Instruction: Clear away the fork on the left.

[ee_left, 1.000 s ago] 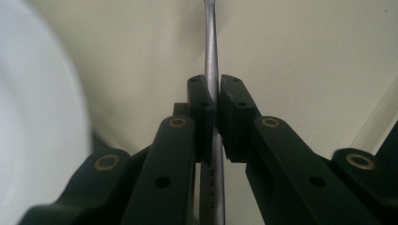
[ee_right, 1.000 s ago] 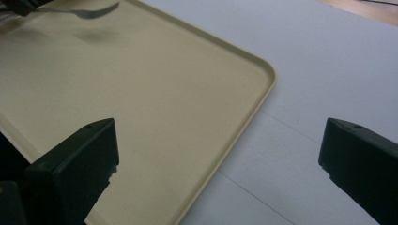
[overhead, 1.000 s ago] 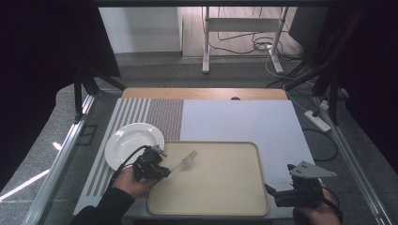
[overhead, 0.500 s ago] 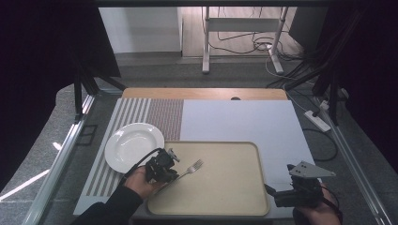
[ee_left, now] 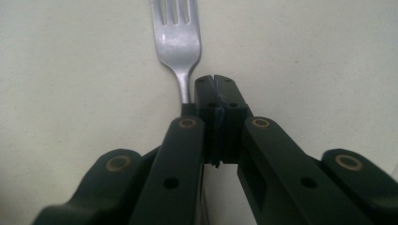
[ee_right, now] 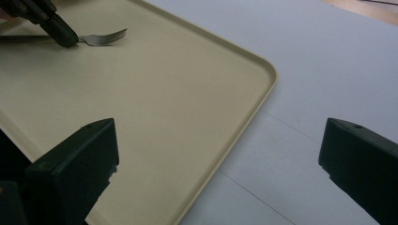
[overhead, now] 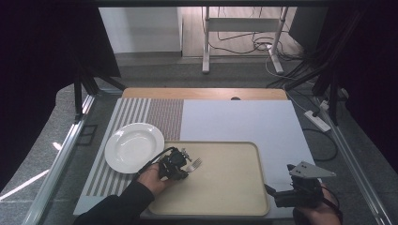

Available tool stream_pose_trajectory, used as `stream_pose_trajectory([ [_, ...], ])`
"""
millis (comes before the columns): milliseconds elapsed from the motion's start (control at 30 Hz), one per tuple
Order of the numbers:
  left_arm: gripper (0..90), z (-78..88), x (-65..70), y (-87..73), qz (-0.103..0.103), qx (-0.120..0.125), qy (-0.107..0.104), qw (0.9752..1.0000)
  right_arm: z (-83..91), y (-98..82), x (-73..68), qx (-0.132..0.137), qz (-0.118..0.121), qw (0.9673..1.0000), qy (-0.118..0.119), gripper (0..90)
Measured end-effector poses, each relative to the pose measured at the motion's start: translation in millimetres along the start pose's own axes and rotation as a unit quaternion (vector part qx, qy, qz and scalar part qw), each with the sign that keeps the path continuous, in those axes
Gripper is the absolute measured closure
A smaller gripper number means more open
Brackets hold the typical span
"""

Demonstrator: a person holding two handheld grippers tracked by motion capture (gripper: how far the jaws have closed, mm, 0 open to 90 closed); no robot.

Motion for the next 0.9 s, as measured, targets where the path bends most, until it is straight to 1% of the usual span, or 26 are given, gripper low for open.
stream_pose_trajectory([
  [100,88.8,1.0,-4.8,-3.2,0.013,0.003,-0.005,0.9999,0.2,0.0,0.0,0.001,-0.001,1.0,0.001,0.0],
  [133,88.8,1.4,-6.3,-4.0,0.016,0.003,-0.003,0.9999,0.2,0.0,-0.1,0.001,0.0,1.0,0.001,0.0],
  [167,88.9,1.8,-7.6,-4.9,0.018,0.002,-0.001,0.9998,0.4,0.0,-0.3,0.001,0.001,1.0,0.001,0.0],
  [300,88.8,4.4,-13.5,-8.6,0.019,-0.008,0.023,0.9995,0.4,-0.1,-0.3,0.001,0.002,1.0,0.002,0.0],
  [467,88.8,7.7,-24.7,-16.5,0.039,-0.009,0.026,0.9989,0.4,-0.1,-0.5,0.002,0.003,1.0,0.002,0.0],
  [667,88.8,11.4,-37.2,-25.9,0.061,-0.012,0.039,0.9973,0.5,-0.1,-0.7,0.001,0.004,1.0,0.003,0.0],
  [767,88.8,12.8,-42.5,-30.0,0.073,-0.01,0.035,0.9967,0.5,-0.1,-0.6,0.002,0.004,1.0,0.004,0.0],
  [900,88.8,14.6,-49.1,-35.1,0.09,-0.008,0.035,0.9953,0.4,-0.1,-0.8,0.001,0.004,1.0,0.004,0.0],
])
Point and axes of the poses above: each handheld gripper's, and its own axes: z roughly backward along the jaws, y roughly out of its top, x roughly to its right, the point moved 3 cm from there along -z, roughly forward along the jaws, and after that the axes turned 6 degrees about -z, right-handed, at the moved point
